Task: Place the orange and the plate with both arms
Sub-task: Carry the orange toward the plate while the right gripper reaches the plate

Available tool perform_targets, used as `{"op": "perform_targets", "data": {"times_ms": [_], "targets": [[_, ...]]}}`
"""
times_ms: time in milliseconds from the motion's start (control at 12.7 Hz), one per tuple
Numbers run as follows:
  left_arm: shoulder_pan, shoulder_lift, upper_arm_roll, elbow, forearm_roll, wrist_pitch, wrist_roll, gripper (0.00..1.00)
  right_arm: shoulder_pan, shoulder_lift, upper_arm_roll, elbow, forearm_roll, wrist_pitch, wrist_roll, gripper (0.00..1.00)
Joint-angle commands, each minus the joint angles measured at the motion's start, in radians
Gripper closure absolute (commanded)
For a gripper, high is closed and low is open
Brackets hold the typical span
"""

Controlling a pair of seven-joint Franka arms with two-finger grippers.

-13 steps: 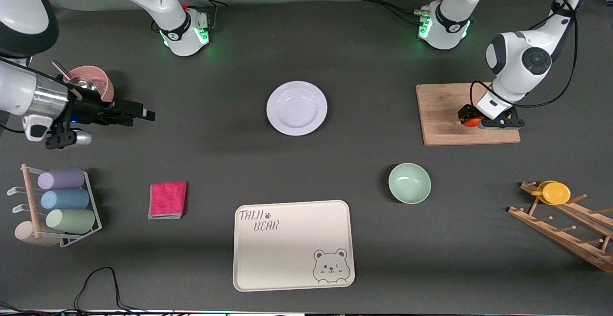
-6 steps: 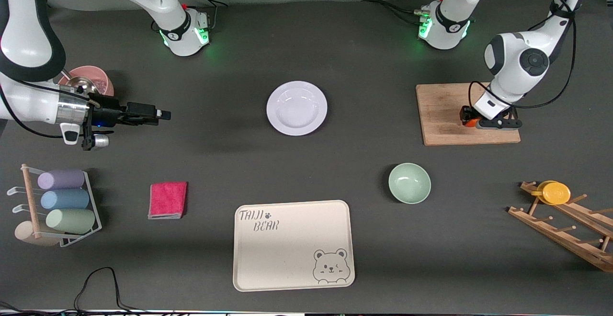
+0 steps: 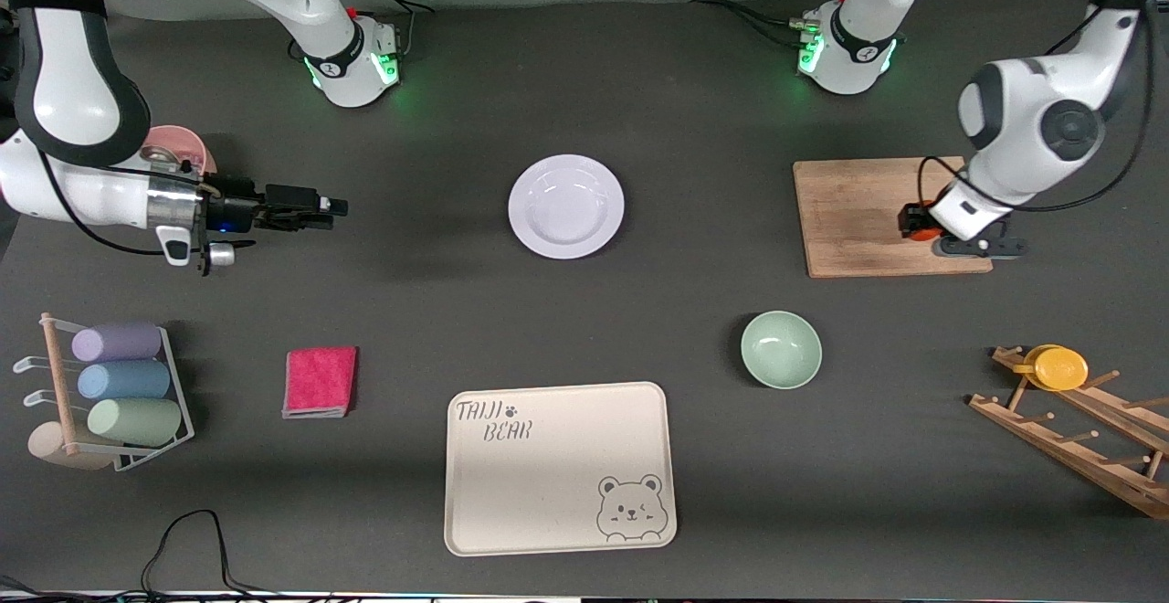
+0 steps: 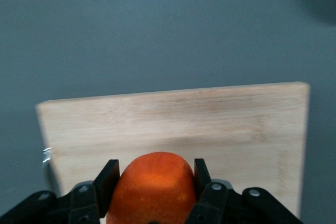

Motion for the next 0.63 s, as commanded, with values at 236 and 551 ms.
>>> {"op": "perform_targets", "data": {"times_ms": [236, 551], "targets": [[0.008, -0.131, 0.004, 0.384, 0.005, -0.480, 0.011, 0.43, 0.005, -0.020, -0.020, -0.155, 0.120, 0.013, -0.216, 0.00], [-0.013, -0.141, -0.026, 0.462, -0.030, -0.565, -0.035, 0.43, 0.005, 0.018, -0.020, -0.183, 0.150, 0.013, -0.305, 0.00]]}}
